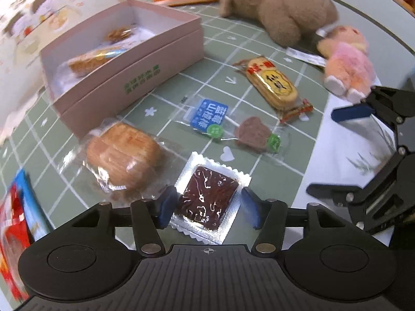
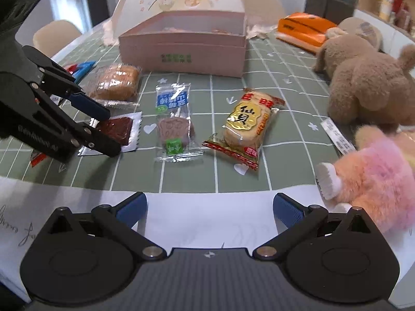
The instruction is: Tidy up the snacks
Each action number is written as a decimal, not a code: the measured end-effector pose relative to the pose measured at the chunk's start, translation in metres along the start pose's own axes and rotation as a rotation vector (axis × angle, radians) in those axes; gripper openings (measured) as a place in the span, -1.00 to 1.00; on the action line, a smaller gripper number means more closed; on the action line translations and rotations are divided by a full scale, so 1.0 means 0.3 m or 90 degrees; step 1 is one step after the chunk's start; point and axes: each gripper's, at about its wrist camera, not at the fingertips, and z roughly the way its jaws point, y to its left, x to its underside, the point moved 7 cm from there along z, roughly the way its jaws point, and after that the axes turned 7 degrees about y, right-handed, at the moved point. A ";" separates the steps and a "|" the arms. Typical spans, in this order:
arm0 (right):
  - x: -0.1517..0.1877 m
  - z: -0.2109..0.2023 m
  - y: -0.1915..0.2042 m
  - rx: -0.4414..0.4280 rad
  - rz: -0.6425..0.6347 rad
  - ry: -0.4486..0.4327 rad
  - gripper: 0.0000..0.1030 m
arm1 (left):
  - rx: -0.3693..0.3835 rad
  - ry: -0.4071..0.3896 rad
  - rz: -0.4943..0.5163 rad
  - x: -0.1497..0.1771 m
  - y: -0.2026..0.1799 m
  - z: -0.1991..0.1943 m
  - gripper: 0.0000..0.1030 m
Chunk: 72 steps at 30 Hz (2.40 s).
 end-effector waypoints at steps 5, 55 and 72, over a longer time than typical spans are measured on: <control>-0.071 -0.034 -0.014 -0.006 -0.017 0.014 0.81 | -0.019 -0.021 -0.071 0.041 -0.011 -0.026 -0.11; -0.281 -0.220 -0.087 -0.019 0.080 -0.082 -0.31 | -0.001 -0.153 -0.082 -0.014 -0.021 -0.304 -0.17; -0.427 -0.233 -0.090 -0.016 0.074 -0.103 -0.30 | 0.069 -0.301 -0.367 -0.186 0.383 -0.376 -0.19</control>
